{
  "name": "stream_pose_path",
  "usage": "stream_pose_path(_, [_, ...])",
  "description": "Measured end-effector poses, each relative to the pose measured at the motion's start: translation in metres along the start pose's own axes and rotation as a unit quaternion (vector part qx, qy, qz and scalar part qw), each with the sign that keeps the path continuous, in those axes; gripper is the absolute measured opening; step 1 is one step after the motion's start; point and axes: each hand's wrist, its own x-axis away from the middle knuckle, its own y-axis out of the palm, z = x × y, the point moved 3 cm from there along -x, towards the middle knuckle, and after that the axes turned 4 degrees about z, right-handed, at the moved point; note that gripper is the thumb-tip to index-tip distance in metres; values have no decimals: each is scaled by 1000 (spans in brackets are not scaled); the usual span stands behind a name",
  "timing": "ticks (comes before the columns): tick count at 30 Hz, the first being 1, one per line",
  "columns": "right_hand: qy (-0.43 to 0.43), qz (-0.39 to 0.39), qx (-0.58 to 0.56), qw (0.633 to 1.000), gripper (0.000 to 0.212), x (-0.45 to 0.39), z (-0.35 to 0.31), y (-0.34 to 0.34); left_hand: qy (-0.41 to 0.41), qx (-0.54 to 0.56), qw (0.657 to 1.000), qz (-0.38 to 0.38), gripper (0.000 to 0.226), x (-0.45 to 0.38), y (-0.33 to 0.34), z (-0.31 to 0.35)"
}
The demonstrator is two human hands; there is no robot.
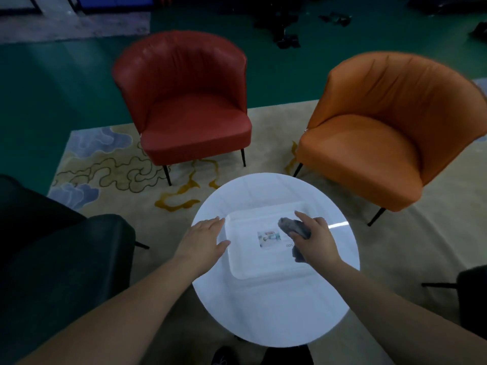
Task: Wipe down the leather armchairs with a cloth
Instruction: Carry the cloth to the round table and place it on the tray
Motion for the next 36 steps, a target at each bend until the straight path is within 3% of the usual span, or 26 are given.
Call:
stream_pose_path(2, [-7,-31,-20,999,61,-17,-4,-1,-23,118,993,9,57,-9,-3,22])
stream_pose_path(5, [-42,-66,-1,997,76,-39,-8,-2,-95,311,946,10,41,-30,-6,63])
stream_pose_path(11, [-111,-127,-23,985,81,-63,-6,-2,-196,476,857,0,11,-67,5,125])
stream_pose_path(17, [-99,-205,-60,972,68,-86,4,-9,-220,556,801,2,14,-71,20,124])
stream_pose_path(20, [-70,-280,-71,955,41,-95,8,-6,-226,590,775,-7,21,-71,27,119])
stream_pose_path(23, [-73,-303,-54,949,20,-101,8,3,-257,564,784,12,23,-74,30,111])
stream_pose_path(27, [-57,-266,-43,961,17,-113,11,12,-250,530,810,-14,29,-79,32,102])
stream_pose_path(31, [-9,-250,-53,967,14,-125,15,16,-238,454,858,-33,27,-85,28,94])
stream_pose_path(34, [-5,-230,-57,971,11,-132,12,15,-262,458,849,-29,29,-90,26,88])
stream_pose_path(36, [1,-224,-79,971,12,-136,10,16,-278,508,814,-33,31,-93,26,90])
